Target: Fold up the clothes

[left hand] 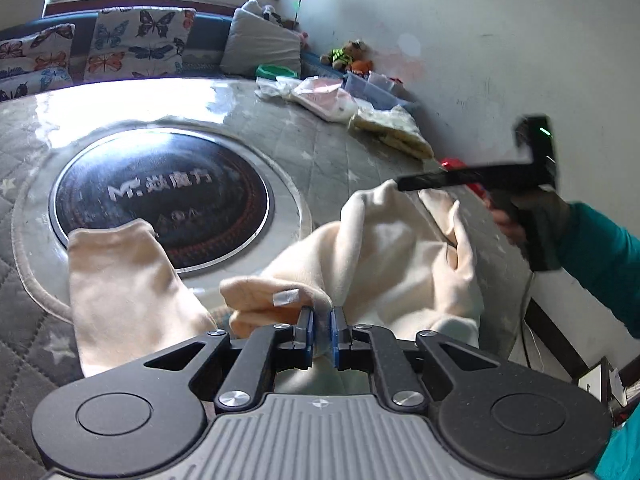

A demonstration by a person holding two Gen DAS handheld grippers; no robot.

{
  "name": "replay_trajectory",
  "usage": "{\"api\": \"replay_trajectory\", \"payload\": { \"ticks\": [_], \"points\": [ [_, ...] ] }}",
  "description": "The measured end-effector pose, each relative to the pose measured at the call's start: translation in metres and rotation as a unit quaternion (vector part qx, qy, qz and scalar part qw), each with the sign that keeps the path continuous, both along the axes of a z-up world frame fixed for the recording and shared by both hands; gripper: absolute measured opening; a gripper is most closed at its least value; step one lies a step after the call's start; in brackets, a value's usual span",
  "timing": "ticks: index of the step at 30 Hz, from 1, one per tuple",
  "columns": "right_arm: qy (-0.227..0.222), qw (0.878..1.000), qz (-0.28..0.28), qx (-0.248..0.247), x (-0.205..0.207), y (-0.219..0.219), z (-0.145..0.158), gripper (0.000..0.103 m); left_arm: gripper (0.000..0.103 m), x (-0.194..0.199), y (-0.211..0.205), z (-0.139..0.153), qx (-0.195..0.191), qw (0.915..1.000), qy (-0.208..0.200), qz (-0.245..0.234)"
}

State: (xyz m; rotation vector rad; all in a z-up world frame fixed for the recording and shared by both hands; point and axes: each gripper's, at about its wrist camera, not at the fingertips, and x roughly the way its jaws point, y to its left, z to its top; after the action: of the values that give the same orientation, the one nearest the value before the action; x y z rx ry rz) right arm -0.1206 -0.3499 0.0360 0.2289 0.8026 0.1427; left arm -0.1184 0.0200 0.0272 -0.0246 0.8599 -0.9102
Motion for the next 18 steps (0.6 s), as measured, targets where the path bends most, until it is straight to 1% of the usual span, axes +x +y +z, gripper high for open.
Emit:
{"api": "replay_trajectory", "payload": {
  "ticks": [2, 4, 6, 7, 9, 10, 13, 14, 17, 18],
  "points": [
    [0.021, 0.999, -0.017, 0.029, 0.014, -0.005, -0.013, 0.044, 0.009, 0.0, 0.001, -0.002, 0.003, 1.0, 0.0, 0.004],
    [0.04, 0.997, -0.021, 0.06, 0.025, -0.008, -0.023, 0.039, 0.009, 0.001, 0.003, 0.0, 0.001, 0.9999, -0.004, 0.012],
    [0.041, 0.996, -0.014, 0.08, 0.028, -0.007, -0.026, 0.029, 0.009, 0.003, 0.007, 0.004, -0.001, 0.9997, -0.012, 0.022],
    [0.038, 0.995, -0.007, 0.087, 0.026, -0.006, -0.025, 0.019, 0.009, 0.005, 0.009, 0.007, -0.001, 0.9994, -0.017, 0.029],
    [0.022, 0.993, 0.006, 0.112, 0.019, -0.006, -0.019, 0.016, 0.009, 0.009, 0.016, 0.013, -0.01, 0.9987, -0.025, 0.042],
    [0.007, 0.993, 0.018, 0.113, 0.01, -0.005, -0.013, 0.016, 0.009, 0.01, 0.018, 0.017, -0.016, 0.9984, -0.031, 0.045],
    [-0.041, 0.991, 0.056, 0.114, -0.017, -0.002, 0.007, 0.015, 0.009, 0.006, 0.029, 0.023, -0.022, 0.9979, -0.042, 0.043],
    [-0.06, 0.99, 0.084, 0.099, -0.035, 0.003, 0.017, 0.015, 0.009, 0.003, 0.031, 0.022, -0.017, 0.9982, -0.043, 0.037],
    [-0.066, 0.983, 0.166, 0.046, -0.074, 0.017, 0.024, 0.016, 0.009, -0.007, 0.034, 0.016, 0.003, 0.9987, -0.049, 0.015],
    [-0.054, 0.979, 0.196, 0.021, -0.085, 0.023, 0.022, 0.016, 0.009, -0.01, 0.033, 0.013, 0.015, 0.9985, -0.052, 0.005]
  ]
}}
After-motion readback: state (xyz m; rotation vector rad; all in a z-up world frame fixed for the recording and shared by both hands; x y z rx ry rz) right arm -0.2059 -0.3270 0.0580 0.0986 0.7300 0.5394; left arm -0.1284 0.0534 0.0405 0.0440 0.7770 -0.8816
